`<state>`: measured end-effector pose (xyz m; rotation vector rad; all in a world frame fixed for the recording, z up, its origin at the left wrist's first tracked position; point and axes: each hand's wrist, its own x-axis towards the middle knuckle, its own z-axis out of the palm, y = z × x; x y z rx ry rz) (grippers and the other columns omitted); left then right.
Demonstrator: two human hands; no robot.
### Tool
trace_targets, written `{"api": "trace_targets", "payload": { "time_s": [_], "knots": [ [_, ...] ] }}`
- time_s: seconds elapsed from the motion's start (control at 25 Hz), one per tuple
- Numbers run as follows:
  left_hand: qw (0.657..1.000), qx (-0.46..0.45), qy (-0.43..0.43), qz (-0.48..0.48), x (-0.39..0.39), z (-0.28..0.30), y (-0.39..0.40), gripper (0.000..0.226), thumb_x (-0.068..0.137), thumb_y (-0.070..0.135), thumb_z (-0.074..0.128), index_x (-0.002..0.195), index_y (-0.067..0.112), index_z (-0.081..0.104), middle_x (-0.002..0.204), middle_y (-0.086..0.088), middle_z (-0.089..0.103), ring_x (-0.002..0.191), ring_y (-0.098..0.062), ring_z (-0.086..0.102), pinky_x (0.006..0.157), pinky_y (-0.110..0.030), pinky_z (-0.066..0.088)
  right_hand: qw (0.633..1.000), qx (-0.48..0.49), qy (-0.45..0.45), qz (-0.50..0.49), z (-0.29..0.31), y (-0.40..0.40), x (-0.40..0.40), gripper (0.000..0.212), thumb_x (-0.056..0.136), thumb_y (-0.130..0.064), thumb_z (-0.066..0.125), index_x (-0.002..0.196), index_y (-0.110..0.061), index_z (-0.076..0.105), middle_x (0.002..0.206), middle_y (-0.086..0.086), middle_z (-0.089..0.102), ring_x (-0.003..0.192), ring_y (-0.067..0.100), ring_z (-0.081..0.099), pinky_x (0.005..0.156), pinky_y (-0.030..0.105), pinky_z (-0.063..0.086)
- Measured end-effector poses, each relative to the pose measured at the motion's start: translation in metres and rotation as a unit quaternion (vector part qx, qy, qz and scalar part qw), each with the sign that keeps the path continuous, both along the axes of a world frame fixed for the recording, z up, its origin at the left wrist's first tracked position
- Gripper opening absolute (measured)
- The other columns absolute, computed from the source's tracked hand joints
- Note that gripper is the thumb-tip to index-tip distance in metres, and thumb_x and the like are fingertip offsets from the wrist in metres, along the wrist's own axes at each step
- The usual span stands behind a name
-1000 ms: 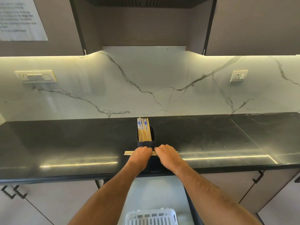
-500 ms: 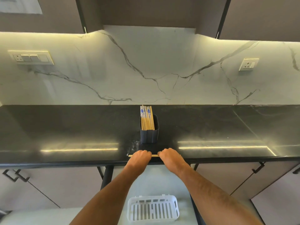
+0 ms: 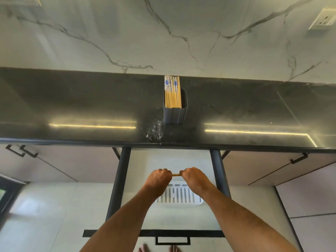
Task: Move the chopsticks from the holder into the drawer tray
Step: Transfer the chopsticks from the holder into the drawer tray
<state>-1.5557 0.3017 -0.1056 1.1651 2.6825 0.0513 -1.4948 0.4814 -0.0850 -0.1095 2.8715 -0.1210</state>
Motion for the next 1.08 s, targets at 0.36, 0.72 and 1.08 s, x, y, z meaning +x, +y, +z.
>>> {"api": "trace_targets", "payload": {
  "time_s": [0.36, 0.72, 1.08],
  "knots": [
    [0.995, 0.018, -0.092, 0.038, 0.032, -0.080, -0.012, 0.022, 0.098, 0.004, 0.054, 0.113, 0.008, 0.070, 0.110, -0.013, 0.071, 0.099, -0.030, 0.069, 0.084, -0.036, 0.055, 0.996, -0.007, -0.081, 0.023, -0.081, -0.011, 0.031, 0.024, 0.102, -0.002, 0.049, 0.119, -0.009, 0.065, 0.112, 0.010, 0.072, 0.101, 0.024, 0.071, 0.089, 0.032, 0.056],
    [0.975, 0.022, -0.191, 0.115, 0.027, -0.110, -0.002, 0.015, 0.094, 0.011, 0.059, 0.094, 0.013, 0.074, 0.095, -0.008, 0.070, 0.088, -0.027, 0.066, 0.068, -0.028, 0.047, 0.990, -0.072, -0.117, -0.033, -0.106, -0.003, 0.025, 0.022, 0.096, 0.000, 0.054, 0.106, -0.009, 0.072, 0.109, 0.008, 0.073, 0.100, 0.020, 0.070, 0.087, 0.031, 0.058],
    [0.974, 0.051, -0.171, 0.138, 0.017, -0.111, -0.007, 0.014, 0.087, 0.007, 0.061, 0.089, 0.012, 0.075, 0.097, -0.007, 0.072, 0.090, -0.026, 0.068, 0.076, -0.035, 0.056, 0.996, -0.032, -0.079, -0.009, -0.111, 0.002, 0.025, 0.031, 0.088, 0.002, 0.054, 0.109, -0.013, 0.072, 0.111, 0.005, 0.071, 0.106, 0.024, 0.067, 0.090, 0.039, 0.054]
  ]
}}
